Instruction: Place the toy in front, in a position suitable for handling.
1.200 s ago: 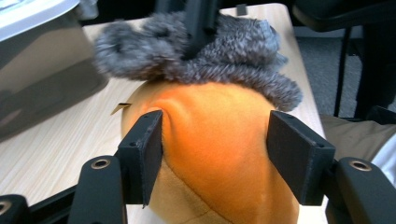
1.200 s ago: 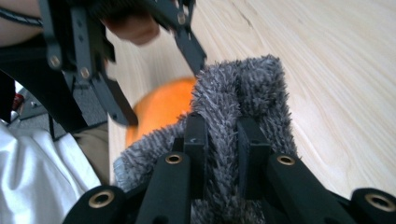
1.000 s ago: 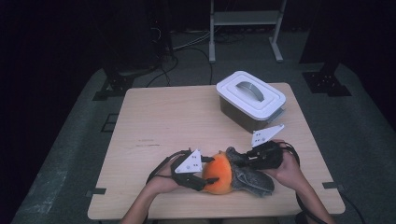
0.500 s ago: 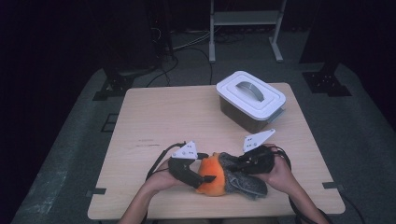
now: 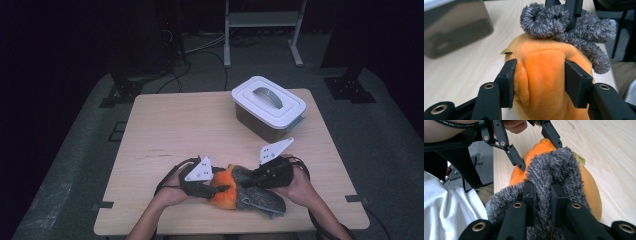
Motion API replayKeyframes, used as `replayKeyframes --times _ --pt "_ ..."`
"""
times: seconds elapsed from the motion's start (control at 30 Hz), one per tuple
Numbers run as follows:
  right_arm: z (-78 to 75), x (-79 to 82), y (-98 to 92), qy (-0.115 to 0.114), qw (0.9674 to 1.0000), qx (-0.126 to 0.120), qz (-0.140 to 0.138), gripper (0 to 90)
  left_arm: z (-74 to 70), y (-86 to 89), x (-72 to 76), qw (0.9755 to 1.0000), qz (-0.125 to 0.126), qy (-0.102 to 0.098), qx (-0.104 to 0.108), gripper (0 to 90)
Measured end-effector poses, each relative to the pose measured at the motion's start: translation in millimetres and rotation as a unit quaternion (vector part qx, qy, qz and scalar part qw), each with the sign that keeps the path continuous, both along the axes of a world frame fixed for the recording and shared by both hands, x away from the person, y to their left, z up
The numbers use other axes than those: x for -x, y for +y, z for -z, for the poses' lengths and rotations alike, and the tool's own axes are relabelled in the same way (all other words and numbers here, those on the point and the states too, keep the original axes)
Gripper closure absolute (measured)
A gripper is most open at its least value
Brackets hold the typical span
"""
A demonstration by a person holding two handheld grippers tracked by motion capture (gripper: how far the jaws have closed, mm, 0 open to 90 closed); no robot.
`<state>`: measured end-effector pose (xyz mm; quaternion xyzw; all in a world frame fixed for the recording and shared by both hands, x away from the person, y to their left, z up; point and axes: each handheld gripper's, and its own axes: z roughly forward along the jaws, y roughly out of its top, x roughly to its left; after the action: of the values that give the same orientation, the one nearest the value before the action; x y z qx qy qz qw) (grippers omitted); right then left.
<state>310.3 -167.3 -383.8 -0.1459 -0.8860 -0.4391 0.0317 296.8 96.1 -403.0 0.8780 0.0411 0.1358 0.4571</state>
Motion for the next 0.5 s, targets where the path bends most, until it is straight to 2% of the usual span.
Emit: replayKeyframes --times 0.07,0.17,0.27,0.3,0.37,0.4,0.43,0.5 --pt "-1.2 -0.2 -0.3 0.002 1.0000 -0.004 -0.002 76.8 0.7 1.9 0.0 0.9998 0.008 -0.019 -0.003 47.5" --pt "-1.8 -0.8 1.7 0.004 0.9999 -0.002 -0.011 76.7 3.0 5.4 -1.1 0.9998 0.013 -0.012 0.003 44.6" --pt "-3.7 -2.7 -2.1 -0.006 0.9999 -0.007 0.005 76.4 4.3 9.7 -5.0 0.9995 0.011 0.022 0.021 39.6" --pt "-3.5 -4.6 -4.6 -0.011 0.9998 -0.009 0.016 76.1 4.4 10.0 -6.4 0.9988 0.002 0.037 0.031 34.9" --pt "1.0 -6.8 -5.3 -0.013 0.9995 0.004 0.028 76.0 3.6 8.8 -9.4 0.9970 -0.010 0.066 0.039 25.6" --pt "6.1 -6.2 -2.1 -0.003 0.9998 0.005 0.019 76.2 3.6 7.2 -10.6 0.9957 -0.018 0.082 0.039 17.7" --pt "6.1 -6.2 -2.1 -0.003 0.9998 0.005 0.019 76.2 4.0 6.1 -12.0 0.9946 -0.020 0.098 0.029 17.7" --pt "7.0 -3.5 2.4 0.003 1.0000 0.005 0.005 76.3 7.9 3.9 -13.0 0.9935 -0.021 0.111 0.012 16.2"
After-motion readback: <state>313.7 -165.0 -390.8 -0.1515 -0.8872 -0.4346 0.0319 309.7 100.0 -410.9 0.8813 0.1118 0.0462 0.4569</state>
